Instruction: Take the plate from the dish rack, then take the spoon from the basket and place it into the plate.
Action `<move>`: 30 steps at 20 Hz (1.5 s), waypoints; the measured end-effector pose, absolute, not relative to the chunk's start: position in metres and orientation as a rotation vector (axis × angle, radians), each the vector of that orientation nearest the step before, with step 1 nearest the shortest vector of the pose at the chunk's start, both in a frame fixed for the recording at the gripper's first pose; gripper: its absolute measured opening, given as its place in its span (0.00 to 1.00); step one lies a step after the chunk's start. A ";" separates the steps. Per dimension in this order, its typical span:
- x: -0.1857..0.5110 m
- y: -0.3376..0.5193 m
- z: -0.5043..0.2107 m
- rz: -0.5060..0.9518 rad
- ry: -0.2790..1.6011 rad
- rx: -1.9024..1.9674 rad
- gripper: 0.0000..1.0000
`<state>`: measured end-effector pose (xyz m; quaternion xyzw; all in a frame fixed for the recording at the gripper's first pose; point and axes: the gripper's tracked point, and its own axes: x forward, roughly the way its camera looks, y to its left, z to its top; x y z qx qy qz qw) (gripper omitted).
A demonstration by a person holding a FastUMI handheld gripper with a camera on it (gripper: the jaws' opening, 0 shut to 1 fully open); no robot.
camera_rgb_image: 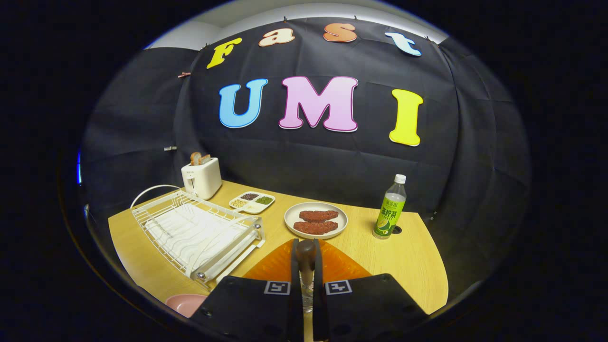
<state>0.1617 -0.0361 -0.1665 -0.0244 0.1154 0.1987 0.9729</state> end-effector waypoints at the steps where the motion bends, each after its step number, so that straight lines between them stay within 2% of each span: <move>1: 0.159 -0.036 -0.160 0.411 0.230 -0.051 0.12; 7: 0.122 -0.024 -0.130 0.512 0.246 -0.043 0.12; 14: 0.077 -0.006 -0.111 0.535 0.236 -0.069 0.12; 19: 0.055 0.005 -0.145 0.472 0.291 -0.092 0.12; 24: 0.044 0.011 -0.200 0.342 0.324 -0.120 0.12; 30: 0.038 0.028 -0.219 0.280 0.258 -0.162 0.13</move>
